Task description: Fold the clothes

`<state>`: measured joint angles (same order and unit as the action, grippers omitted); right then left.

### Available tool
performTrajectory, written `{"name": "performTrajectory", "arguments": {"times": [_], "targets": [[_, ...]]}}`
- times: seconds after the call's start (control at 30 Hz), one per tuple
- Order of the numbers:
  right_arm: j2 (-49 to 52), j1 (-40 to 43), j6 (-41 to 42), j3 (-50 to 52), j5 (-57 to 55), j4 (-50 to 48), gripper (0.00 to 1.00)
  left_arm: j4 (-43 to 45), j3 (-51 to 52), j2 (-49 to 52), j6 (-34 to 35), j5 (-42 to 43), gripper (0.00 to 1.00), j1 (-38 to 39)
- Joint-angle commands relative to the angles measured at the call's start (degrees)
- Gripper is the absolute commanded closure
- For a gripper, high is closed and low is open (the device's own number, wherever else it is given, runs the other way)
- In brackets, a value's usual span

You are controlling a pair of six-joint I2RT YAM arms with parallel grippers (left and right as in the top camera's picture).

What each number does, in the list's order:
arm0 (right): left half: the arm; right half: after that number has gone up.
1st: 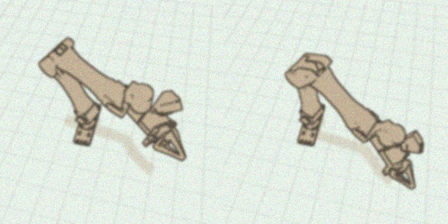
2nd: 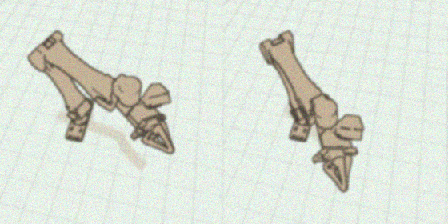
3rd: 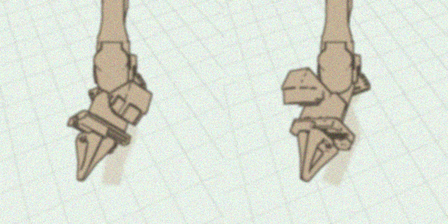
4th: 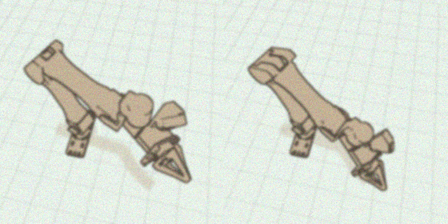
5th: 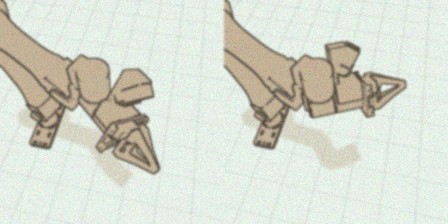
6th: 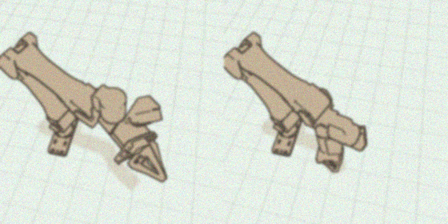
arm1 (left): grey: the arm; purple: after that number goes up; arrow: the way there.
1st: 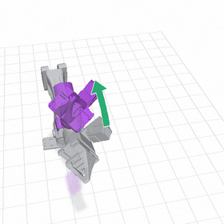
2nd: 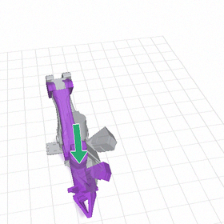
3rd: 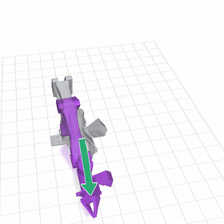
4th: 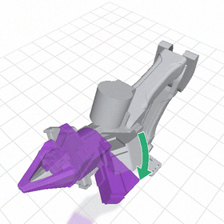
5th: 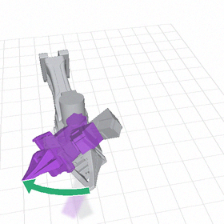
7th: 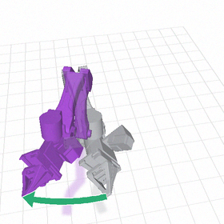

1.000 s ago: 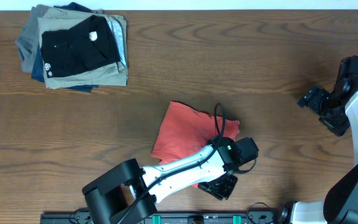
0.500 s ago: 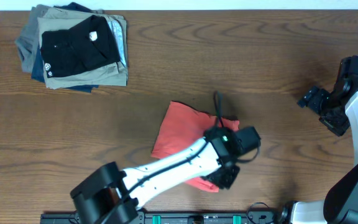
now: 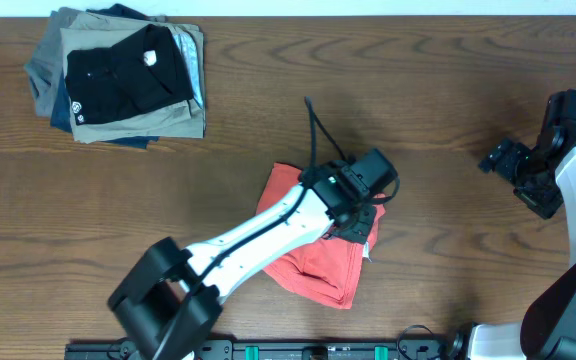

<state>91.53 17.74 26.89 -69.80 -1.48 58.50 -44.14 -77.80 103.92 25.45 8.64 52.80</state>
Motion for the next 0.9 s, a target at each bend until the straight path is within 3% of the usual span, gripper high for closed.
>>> {"name": "performTrajectory", "arguments": {"times": [0.0,0.37,0.73,0.87], "targets": [[-0.3,0.2,-0.4,-0.7,-0.2,0.0,0.01,1.9,0.9,4.6,-0.3,1.9,0.78,0.7],[-0.3,0.2,-0.4,-0.7,-0.2,0.0,0.01,12.6,0.9,15.5,-0.3,2.9,0.78,1.0],[-0.3,0.2,-0.4,-0.7,-0.2,0.0,0.02,14.7,-1.1,10.4,-0.6,2.9,0.78,1.0],[-0.3,0.2,-0.4,-0.7,-0.2,0.0,0.01,14.6,-1.1,5.0,-5.1,1.6,0.74,0.9]]}}
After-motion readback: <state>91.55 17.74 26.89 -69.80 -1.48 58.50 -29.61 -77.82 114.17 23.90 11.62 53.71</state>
